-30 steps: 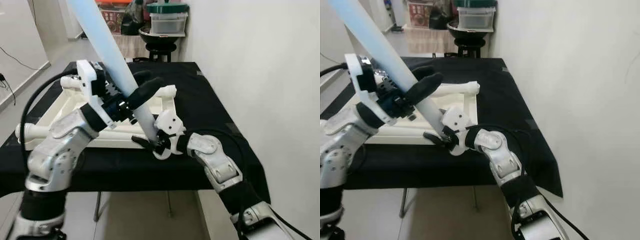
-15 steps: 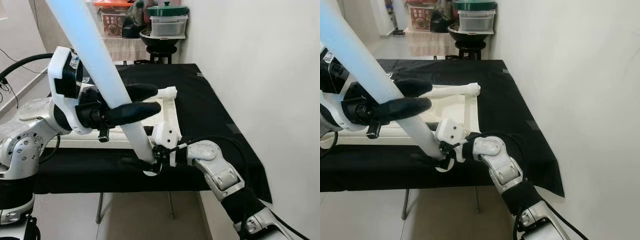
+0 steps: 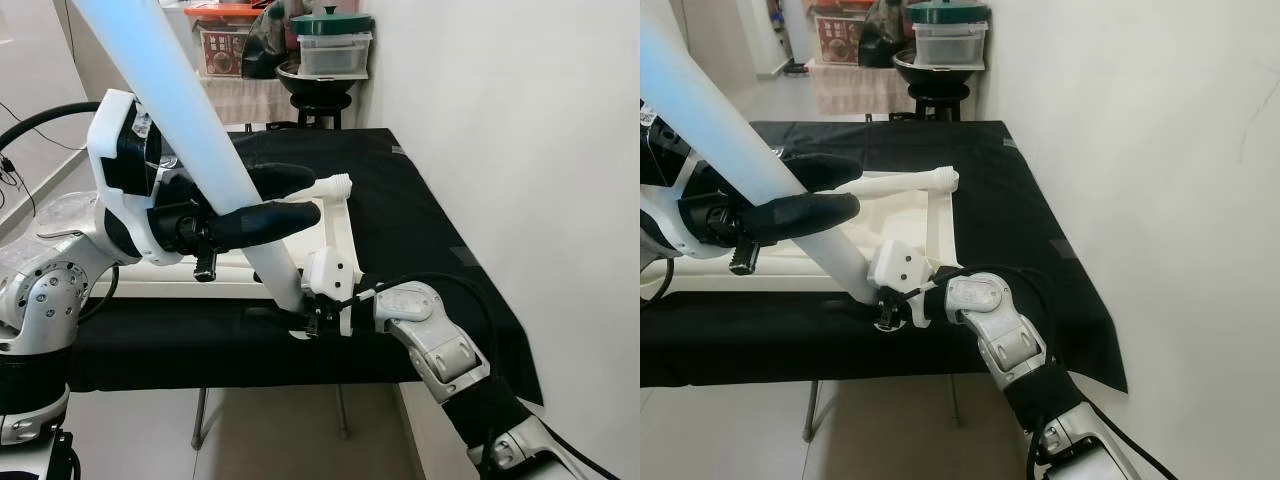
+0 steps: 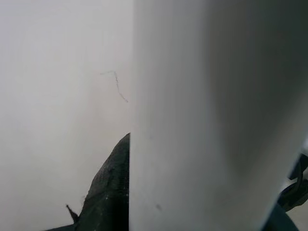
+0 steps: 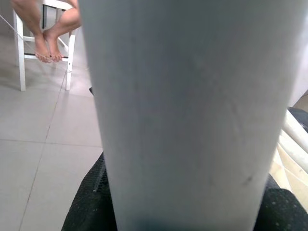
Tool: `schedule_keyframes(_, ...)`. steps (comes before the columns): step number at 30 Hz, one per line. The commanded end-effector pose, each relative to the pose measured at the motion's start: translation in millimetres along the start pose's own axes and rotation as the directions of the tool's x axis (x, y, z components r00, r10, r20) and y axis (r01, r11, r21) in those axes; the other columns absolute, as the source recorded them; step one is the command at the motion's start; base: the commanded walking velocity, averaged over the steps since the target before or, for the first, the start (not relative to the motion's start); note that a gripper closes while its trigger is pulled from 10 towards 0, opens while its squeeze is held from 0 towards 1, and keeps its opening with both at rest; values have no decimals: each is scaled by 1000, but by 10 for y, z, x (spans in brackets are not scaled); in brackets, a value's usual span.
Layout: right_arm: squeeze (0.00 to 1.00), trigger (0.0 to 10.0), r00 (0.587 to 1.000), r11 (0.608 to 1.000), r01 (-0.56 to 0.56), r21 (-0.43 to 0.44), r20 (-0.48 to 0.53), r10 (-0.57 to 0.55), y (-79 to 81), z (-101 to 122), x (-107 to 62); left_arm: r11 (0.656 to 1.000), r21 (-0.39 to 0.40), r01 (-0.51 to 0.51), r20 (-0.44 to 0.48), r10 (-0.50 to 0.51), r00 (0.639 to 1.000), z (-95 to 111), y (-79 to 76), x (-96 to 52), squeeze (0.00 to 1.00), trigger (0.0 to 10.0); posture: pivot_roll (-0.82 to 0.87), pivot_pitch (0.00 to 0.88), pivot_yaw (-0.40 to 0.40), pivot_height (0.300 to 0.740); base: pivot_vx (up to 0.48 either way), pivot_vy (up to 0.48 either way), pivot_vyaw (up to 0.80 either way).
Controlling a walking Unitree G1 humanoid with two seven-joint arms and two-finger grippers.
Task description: Building children table
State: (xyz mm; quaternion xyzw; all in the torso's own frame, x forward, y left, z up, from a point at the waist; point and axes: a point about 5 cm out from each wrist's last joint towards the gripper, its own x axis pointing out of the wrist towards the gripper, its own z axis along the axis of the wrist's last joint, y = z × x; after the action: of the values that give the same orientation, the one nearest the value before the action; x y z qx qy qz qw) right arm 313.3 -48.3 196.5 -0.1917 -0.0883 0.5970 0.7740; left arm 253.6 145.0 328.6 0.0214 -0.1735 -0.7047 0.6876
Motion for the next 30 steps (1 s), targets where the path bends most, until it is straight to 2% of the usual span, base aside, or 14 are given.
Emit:
schedule_keyframes(1, 0, 0, 994, 994, 105, 40, -27, -104, -130, -58, -85, 938, -144, 314, 80, -306, 949, -170, -220, 213, 0, 1294, -11, 0, 4, 740, 0, 0, 0)
schedule_keyframes(2, 0, 0, 993, 993, 112, 43, -32, -110, -129, -69, -82, 946, -155, 284, 82, -274, 958, -186, -189, 219, 698, 10000, -11, 0, 3, 740, 0, 0, 0)
schedule_keyframes(3, 0, 0, 993, 993, 112, 43, -32, -110, -129, -69, -82, 946, -155, 284, 82, -274, 958, -186, -189, 219, 698, 10000, -11, 0, 3, 740, 0, 0, 0)
schedule_keyframes(4, 0, 0, 991, 991, 129, 46, -39, -127, -139, -85, -81, 968, -160, 194, 105, -179, 978, -197, -94, 218, 1000, 10000, -14, 0, 4, 740, 0, 0, 0)
schedule_keyframes(7, 0, 0, 990, 990, 136, 47, -41, -135, -146, -89, -82, 974, -161, 158, 120, -139, 983, -195, -54, 212, 1000, 10000, -14, 0, 4, 740, 0, 0, 0)
schedule_keyframes(10, 0, 0, 973, 972, 230, 52, -37, -228, -247, -90, -114, 986, -96, -136, 158, 150, 976, -172, 215, 50, 1000, 10000, -17, 0, 7, 740, 0, 0, 0)
schedule_keyframes(16, 0, 0, 935, 932, 355, 76, -29, -354, -389, -83, -164, 888, -63, -456, 191, 459, 868, -150, 467, -210, 1000, 10000, -11, 0, 5, 740, 0, 0, 0)
schedule_keyframes(17, 0, 0, 911, 906, 413, 92, -29, -412, -454, -86, -194, 812, -72, -580, 199, 581, 789, -158, 548, -345, 1000, 10000, -6, 0, 2, 740, 0, 0, 0)
schedule_keyframes(18, 0, 0, 856, 847, 516, 127, -38, -515, -566, -113, -256, 633, -75, -770, 206, 766, 610, -196, 647, -613, 1000, 10000, -1, 0, 0, 740, 0, 0, 0)
schedule_keyframes(23, 0, 0, 804, 789, 593, 160, -57, -592, -650, -154, -315, 499, -76, -863, 194, 857, 478, -263, 657, -806, 1000, 10000, 3, 0, -3, 740, 0, 0, 0)
schedule_keyframes(25, 0, 0, 751, 730, 656, 193, -71, -656, -713, -188, -376, 351, -34, -936, 137, 929, 343, -394, 635, -961, 1000, 10000, 5, 0, -5, 740, 0, 0, 0)
schedule_keyframes(28, 0, 0, 726, 701, 682, 208, -78, -683, -736, -206, -412, 292, -4, -956, 84, 953, 291, -512, 599, -1012, 1000, 10000, 6, 0, -5, 740, 0, 0, 0)
schedule_keyframes(29, 0, 0, 683, 654, 723, 223, -94, -724, -767, -240, -473, 192, 1, -981, 16, 981, 192, -745, 515, -1062, 0, 10000, 5, 0, -6, 740, 0, 0, 0)
schedule_keyframes(30, 0, 0, 683, 654, 723, 223, -94, -724, -767, -240, -473, 192, 1, -981, 16, 981, 192, -745, 515, -1062, 0, 10000, 5, 0, -6, 740, 0, 0, 0)
